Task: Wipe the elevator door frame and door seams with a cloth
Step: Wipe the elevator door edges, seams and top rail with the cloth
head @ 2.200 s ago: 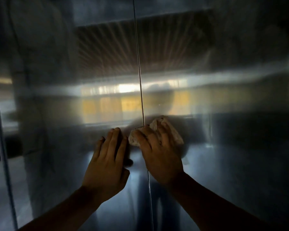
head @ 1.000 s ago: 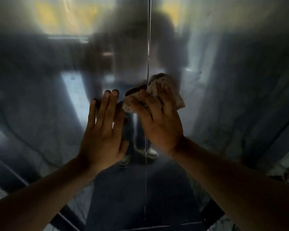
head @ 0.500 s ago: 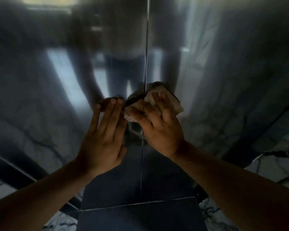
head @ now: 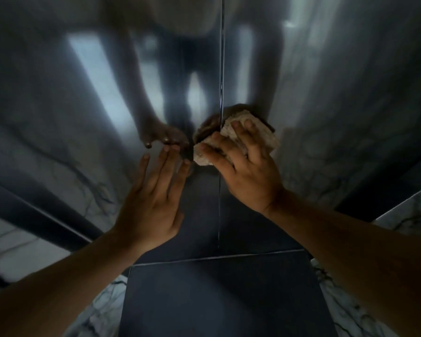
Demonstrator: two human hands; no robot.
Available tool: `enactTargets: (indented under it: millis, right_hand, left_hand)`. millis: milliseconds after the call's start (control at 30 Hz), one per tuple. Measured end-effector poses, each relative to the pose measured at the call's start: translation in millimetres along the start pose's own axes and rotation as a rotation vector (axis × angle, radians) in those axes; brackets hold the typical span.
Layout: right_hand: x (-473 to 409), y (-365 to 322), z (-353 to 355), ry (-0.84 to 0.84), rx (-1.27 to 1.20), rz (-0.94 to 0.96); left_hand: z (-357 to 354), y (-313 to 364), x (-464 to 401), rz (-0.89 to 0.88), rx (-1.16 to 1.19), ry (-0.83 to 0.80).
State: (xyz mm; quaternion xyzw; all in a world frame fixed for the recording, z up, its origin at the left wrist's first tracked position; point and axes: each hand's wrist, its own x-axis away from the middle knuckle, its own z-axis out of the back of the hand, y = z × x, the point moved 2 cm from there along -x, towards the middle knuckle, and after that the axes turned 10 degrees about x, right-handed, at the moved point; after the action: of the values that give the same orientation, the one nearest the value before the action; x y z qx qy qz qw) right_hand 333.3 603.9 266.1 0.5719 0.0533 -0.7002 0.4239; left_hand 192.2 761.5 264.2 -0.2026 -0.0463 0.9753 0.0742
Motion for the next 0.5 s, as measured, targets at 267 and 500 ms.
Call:
enactTargets:
  millis: [267, 500]
  right_hand:
    - [70, -32, -35, 0.030, -0.040, 0.003]
    - [115, -51, -67, 0.132, -0.056, 0.024]
  left_hand:
    - [-89, 15, 30, -0.036, 0.024, -0.014]
    - [-166, 24, 61, -0.116, -0.071, -0.047]
